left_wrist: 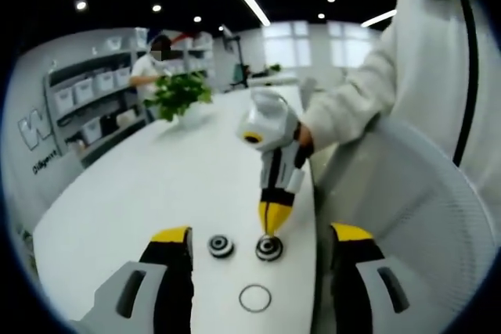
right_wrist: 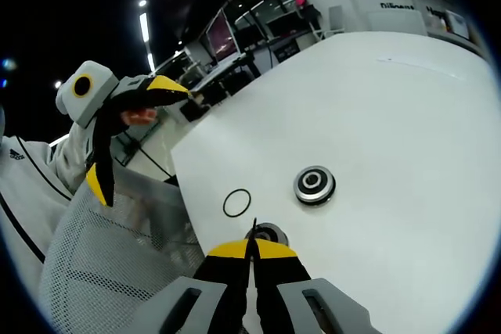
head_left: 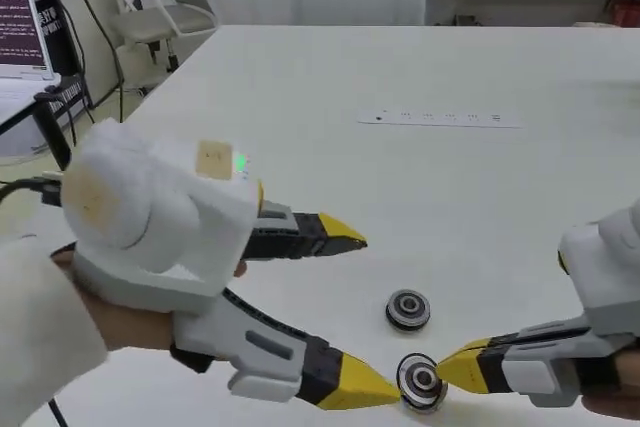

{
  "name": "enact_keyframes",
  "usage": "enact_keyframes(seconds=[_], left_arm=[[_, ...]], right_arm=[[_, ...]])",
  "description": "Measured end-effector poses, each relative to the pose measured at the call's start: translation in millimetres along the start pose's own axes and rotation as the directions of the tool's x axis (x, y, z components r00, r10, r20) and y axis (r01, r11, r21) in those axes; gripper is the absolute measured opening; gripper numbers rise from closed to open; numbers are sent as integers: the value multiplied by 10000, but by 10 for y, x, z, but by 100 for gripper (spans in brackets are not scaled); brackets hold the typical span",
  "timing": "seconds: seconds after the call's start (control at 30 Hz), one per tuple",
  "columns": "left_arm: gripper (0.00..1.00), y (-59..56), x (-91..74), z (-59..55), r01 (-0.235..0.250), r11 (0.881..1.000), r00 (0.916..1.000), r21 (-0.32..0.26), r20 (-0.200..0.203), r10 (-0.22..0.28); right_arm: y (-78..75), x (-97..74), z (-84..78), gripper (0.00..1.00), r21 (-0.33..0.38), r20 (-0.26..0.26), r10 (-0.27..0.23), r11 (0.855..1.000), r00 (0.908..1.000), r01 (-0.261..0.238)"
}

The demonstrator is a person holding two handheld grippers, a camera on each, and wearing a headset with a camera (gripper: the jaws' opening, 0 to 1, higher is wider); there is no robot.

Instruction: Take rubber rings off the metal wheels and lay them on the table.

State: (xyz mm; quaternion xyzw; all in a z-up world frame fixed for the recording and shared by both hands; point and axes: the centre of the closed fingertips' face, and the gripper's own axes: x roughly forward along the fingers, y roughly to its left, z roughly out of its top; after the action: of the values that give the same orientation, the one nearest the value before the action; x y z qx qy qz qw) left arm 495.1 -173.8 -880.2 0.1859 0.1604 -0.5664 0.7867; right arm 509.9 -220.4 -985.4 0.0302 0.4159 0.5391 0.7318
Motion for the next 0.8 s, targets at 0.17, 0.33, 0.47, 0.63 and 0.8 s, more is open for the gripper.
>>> enact_keyframes(seconds=[0.17, 0.33, 0.47, 0.63, 0.8], left_arm=[[76, 30, -194, -14, -222, 9998, 9997, -25, -142, 221], [78, 69, -385, -71, -658, 9978, 9976, -75, -240, 656], [79, 113, -540, -116, -1146, 9929, 9933, -318, -158, 1142], [80, 129, -685, -202, -1649, 9841, 9863, -665, -116, 1645], [80, 131, -792, -275, -2155, 9702, 9762, -1106, 3, 2169]], right_arm=[[32, -8, 28, 0, 13, 129, 80, 10000, 9999, -80], [36, -20, 40, 0, 116, 246, 125, 9999, 9996, -128], [54, -28, 59, 0, 136, 352, 152, 9998, 9993, -157], [65, -28, 67, 0, 166, 399, 170, 9997, 9991, -177], [74, -33, 86, 0, 193, 490, 195, 9996, 9986, -205]])
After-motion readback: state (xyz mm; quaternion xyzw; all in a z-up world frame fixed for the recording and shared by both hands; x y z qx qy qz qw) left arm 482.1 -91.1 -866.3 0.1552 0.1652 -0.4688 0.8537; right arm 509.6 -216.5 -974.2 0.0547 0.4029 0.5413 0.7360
